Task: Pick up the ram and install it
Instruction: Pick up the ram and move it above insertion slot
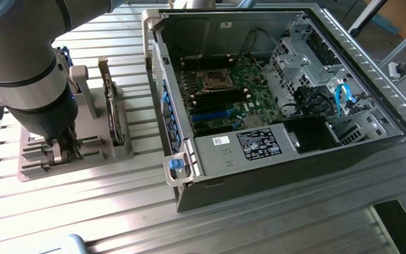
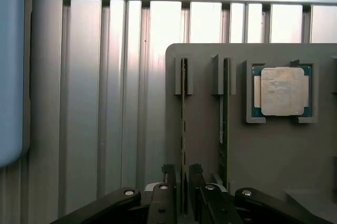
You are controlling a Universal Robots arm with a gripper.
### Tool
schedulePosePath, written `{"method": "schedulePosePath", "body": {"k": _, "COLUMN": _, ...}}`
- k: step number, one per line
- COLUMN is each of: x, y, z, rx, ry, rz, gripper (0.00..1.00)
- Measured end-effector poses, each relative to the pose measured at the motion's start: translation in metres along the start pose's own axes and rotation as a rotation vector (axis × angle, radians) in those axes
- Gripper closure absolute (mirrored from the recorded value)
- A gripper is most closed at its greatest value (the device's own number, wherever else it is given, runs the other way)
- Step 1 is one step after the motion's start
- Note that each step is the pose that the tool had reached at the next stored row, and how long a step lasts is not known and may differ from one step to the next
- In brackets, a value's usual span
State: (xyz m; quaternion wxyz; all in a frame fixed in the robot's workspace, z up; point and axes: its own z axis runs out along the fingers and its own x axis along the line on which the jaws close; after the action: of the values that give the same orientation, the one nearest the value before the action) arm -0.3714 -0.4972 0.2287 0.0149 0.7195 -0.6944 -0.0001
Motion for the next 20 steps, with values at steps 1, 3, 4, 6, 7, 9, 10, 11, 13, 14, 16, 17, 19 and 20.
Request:
{"method": "schedulePosePath", "body": {"k": 1, "x": 0.0000, "y": 0.0000, "z": 0.0004, "rx": 0.0000, "ry": 0.0000, "rz": 0.000, "gripper": 0.75}}
{"method": "schedulePosePath", "body": {"k": 3, "x": -0.0001, "y": 0.0000, "z": 0.0013, "rx": 0.0000, "ry": 0.0000, "rz": 0.000, "gripper": 0.75}}
{"method": "schedulePosePath", "body": {"k": 4, "x": -0.0002, "y": 0.0000, "z": 0.0015, "rx": -0.0001, "ry": 0.0001, "rz": 0.000, "gripper": 0.75}}
{"method": "schedulePosePath", "body": {"k": 6, "x": -0.0002, "y": 0.0001, "z": 0.0015, "rx": -0.0002, "ry": 0.0002, "rz": 0.000, "gripper": 0.75}}
{"method": "schedulePosePath", "body": {"k": 7, "x": -0.0002, "y": 0.0000, "z": 0.0016, "rx": -0.0001, "ry": 0.0001, "rz": 0.000, "gripper": 0.75}}
{"method": "schedulePosePath", "body": {"k": 9, "x": -0.0002, "y": 0.0000, "z": 0.0020, "rx": 0.0001, "ry": 0.0000, "rz": 0.000, "gripper": 0.75}}
{"method": "schedulePosePath", "body": {"k": 10, "x": -0.0003, "y": 0.0000, "z": 0.0022, "rx": 0.0001, "ry": 0.0000, "rz": 0.000, "gripper": 0.75}}
{"method": "schedulePosePath", "body": {"k": 11, "x": -0.0004, "y": 0.0001, "z": 0.0024, "rx": 0.0000, "ry": 0.0000, "rz": 0.000, "gripper": 0.75}}
{"method": "schedulePosePath", "body": {"k": 13, "x": -0.0008, "y": 0.0002, "z": 0.0028, "rx": 0.0000, "ry": 0.0000, "rz": 0.000, "gripper": 0.75}}
{"method": "schedulePosePath", "body": {"k": 14, "x": -0.0011, "y": 0.0003, "z": 0.0030, "rx": 0.0000, "ry": 0.0001, "rz": 0.000, "gripper": 0.75}}
{"method": "schedulePosePath", "body": {"k": 16, "x": -0.0022, "y": 0.0009, "z": 0.0043, "rx": -0.0001, "ry": 0.0000, "rz": 0.000, "gripper": 0.75}}
{"method": "schedulePosePath", "body": {"k": 17, "x": -0.0024, "y": 0.0012, "z": 0.0048, "rx": -0.0001, "ry": 0.0001, "rz": 0.000, "gripper": 0.75}}
{"method": "schedulePosePath", "body": {"k": 19, "x": -0.0028, "y": 0.0016, "z": 0.0055, "rx": 0.0000, "ry": 0.0000, "rz": 0.000, "gripper": 0.75}}
{"method": "schedulePosePath", "body": {"k": 20, "x": -0.0031, "y": 0.0020, "z": 0.0060, "rx": -0.0001, "ry": 0.0001, "rz": 0.000, "gripper": 0.75}}
